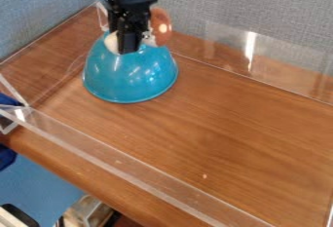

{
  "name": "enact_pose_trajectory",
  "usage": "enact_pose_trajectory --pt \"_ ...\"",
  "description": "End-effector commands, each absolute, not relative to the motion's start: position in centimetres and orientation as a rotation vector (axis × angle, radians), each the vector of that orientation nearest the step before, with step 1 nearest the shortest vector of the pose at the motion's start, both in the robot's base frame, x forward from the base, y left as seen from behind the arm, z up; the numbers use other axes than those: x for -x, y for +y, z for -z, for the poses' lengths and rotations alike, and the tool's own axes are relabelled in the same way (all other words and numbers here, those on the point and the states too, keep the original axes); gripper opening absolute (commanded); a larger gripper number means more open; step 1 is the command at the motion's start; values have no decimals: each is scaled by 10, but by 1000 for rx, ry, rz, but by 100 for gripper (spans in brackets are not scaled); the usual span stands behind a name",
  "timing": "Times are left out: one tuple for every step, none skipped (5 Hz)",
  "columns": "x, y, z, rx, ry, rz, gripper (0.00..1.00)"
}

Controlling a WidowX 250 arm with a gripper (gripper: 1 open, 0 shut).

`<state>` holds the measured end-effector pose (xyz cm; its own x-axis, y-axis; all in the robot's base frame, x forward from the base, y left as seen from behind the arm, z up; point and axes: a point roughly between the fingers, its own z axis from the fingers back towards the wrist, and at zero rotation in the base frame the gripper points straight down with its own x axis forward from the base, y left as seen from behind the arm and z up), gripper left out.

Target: Put the mushroom in the blue bowl

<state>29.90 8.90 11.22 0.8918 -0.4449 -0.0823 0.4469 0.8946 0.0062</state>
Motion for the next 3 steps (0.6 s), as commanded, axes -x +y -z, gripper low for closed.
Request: enact_pose_trajectory --pt "-308 102 -120 -52 41 437 0" --pt "-310 106 -112 -49 52 450 0" --pt "-314 108 -102 -44 64 466 0"
